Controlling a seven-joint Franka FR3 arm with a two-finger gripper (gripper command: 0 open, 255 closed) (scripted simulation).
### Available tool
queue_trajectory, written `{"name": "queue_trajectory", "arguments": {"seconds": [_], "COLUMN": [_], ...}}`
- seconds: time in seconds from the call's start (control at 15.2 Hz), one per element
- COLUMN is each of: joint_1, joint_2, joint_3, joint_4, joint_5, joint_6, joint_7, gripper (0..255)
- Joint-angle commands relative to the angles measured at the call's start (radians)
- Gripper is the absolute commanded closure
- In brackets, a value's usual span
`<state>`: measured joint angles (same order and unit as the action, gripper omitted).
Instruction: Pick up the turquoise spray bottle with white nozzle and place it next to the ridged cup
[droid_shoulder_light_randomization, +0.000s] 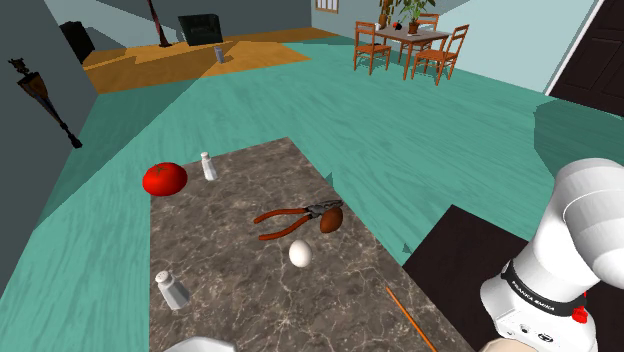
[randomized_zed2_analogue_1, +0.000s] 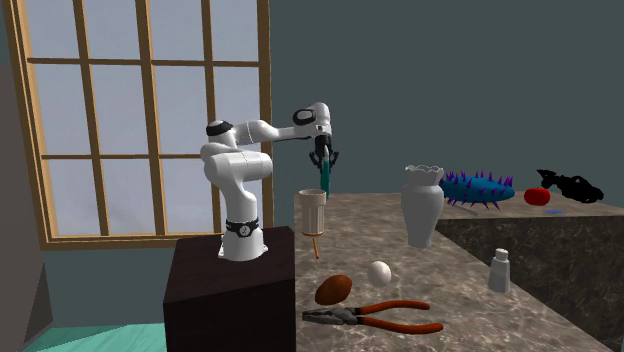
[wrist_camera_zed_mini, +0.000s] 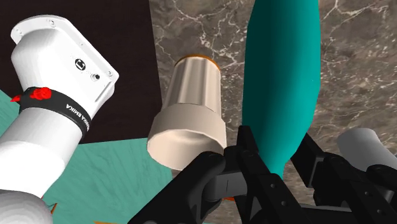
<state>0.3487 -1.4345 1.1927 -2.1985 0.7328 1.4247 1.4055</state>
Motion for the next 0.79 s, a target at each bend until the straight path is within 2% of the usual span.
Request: {"name": "queue_trajectory", "arguments": {"seconds": [0.0, 0.73], "joint_1": [0.004, 0.033], "joint_2": [-0.009, -0.052], "joint_3": [0.02, 0.13], "joint_4": [-0.017, -0.088], "joint_5": [0.018, 0.117], "joint_6": [0.016, 0.086], "joint_7": [0.002, 0.027], "gripper": [255, 255]}}
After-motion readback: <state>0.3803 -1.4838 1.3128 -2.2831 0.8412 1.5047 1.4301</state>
